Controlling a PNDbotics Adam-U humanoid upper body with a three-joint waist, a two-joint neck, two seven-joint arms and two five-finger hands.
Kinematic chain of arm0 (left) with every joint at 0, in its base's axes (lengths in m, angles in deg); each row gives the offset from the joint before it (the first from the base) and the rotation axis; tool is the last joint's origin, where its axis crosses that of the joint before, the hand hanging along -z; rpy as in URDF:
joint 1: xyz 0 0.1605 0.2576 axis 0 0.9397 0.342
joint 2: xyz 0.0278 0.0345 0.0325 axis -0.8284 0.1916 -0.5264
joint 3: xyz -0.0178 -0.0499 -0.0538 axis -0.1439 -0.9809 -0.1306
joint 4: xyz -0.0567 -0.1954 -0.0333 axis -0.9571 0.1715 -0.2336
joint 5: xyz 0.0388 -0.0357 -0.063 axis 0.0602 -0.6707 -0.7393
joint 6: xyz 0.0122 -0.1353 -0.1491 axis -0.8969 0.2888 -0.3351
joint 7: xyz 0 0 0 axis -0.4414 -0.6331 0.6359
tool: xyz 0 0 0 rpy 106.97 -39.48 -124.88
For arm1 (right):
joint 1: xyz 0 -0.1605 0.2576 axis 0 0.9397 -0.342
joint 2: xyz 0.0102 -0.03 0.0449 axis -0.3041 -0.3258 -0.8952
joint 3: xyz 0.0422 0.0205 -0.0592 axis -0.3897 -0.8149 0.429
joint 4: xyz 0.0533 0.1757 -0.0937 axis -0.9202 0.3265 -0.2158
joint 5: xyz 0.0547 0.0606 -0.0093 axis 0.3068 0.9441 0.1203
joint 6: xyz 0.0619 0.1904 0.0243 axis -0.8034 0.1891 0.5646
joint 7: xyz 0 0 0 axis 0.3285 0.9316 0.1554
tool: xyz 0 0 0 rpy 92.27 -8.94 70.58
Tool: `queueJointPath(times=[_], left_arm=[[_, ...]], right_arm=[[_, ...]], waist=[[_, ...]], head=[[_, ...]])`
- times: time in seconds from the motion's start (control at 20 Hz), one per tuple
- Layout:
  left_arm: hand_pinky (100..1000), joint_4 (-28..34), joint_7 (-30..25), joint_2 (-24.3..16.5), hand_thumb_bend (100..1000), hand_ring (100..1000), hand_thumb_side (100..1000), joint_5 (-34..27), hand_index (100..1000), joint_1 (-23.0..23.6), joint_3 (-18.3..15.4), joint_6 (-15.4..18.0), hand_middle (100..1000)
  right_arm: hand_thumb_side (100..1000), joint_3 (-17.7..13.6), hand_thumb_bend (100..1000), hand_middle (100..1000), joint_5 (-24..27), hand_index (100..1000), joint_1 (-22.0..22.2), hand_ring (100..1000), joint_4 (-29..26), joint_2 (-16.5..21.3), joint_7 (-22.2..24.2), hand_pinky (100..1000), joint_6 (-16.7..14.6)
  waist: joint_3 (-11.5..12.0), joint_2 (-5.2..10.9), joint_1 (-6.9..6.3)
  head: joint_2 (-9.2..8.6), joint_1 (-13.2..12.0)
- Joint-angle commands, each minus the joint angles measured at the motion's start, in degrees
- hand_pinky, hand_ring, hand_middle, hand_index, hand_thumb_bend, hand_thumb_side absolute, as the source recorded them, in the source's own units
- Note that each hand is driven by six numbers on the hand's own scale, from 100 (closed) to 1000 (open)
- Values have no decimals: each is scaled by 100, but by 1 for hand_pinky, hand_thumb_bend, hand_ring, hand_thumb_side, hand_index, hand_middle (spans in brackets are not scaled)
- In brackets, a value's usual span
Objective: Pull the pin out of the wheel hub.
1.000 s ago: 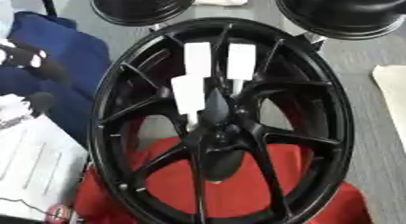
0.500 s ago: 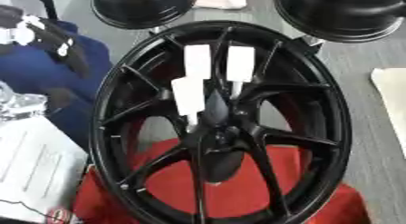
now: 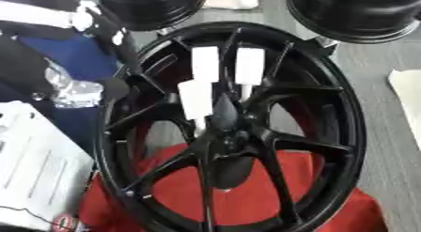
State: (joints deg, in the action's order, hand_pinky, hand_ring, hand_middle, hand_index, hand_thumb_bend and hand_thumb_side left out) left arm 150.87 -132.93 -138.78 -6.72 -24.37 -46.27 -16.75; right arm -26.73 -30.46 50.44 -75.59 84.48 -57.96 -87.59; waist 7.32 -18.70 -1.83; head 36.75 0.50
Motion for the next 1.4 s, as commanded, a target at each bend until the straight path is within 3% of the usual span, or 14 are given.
queueJointPath(times=[0.05,0.35,0.5,0.75,1.1,1.4], left_arm=[[816,-285,-27,144,185,814,700,74,793,-271,85,-167,741],[803,-771,4,413,182,808,724,46,790,-501,129,-362,734],[777,-758,67,405,221,791,799,-312,836,-485,208,-771,719],[771,-272,391,312,252,793,799,-853,838,-531,185,-1428,725],[772,466,1372,145,266,798,703,-1062,818,-480,354,-2190,733],[804,548,1505,246,337,831,618,-994,828,-601,705,-2431,764]], right_arm=[[599,-19,100,625,0,716,-57,651,-22,187,31,800,-8],[600,-22,100,625,4,716,-64,651,-12,160,47,800,3],[601,-30,100,625,0,717,-57,651,-1,156,46,800,8],[601,-34,100,625,5,717,-56,651,7,140,59,801,18],[603,-37,100,625,23,716,-76,650,7,121,67,801,43],[604,-27,100,625,42,715,-100,649,2,99,82,801,65]], waist=[[-14,148,6],[-14,138,1],[1,129,-9],[32,123,-20],[39,94,-48],[19,83,-67]], head=[[10,-57],[33,-95],[44,-90],[48,-75],[-7,-63],[-4,-91]])
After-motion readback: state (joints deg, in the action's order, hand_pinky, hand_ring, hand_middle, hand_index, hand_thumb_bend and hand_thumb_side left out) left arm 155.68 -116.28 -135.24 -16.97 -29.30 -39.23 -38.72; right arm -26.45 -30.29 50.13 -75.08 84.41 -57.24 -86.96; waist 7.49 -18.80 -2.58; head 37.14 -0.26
